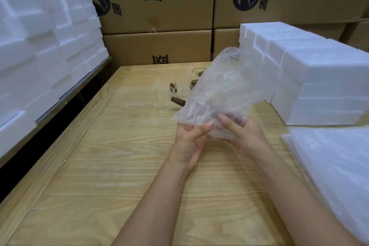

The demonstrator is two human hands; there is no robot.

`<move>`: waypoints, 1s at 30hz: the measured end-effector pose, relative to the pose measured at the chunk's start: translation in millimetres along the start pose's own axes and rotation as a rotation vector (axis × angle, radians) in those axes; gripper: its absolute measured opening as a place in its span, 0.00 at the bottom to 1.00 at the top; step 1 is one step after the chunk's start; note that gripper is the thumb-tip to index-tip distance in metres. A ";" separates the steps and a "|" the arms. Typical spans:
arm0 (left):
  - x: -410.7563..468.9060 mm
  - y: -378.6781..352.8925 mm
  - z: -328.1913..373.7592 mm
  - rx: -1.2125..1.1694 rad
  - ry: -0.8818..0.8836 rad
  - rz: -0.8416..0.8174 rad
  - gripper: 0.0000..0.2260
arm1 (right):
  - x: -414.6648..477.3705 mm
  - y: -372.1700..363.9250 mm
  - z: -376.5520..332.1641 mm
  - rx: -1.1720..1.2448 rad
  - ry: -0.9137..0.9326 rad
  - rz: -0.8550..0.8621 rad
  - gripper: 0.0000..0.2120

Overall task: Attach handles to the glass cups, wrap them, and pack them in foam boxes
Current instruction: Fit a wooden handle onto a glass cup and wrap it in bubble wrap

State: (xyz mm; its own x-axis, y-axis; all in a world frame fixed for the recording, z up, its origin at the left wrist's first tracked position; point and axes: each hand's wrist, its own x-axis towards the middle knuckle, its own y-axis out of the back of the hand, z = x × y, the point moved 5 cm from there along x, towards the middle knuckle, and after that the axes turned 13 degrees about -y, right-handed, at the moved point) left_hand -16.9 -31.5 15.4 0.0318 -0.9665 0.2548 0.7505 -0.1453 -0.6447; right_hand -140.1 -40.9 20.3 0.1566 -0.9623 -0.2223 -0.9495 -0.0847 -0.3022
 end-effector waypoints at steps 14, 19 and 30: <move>6.2 19.2 7.7 0.449 0.045 -0.040 0.16 | 0.7 18.4 -13.5 -0.179 0.161 0.082 0.01; 6.7 24.0 10.4 0.485 0.039 -0.034 0.20 | -2.2 29.0 -21.7 -0.105 0.164 0.108 0.17; 5.2 18.6 7.0 0.562 -0.002 -0.202 0.26 | -4.8 18.2 -27.3 -0.262 0.254 0.127 0.05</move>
State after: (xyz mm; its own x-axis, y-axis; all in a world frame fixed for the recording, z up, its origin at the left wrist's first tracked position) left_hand 1.9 -37.7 9.8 -0.1471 -0.9309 0.3344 0.9761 -0.1914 -0.1034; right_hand -165.5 -44.9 41.2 -0.0081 -1.0000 0.0042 -0.9994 0.0080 -0.0328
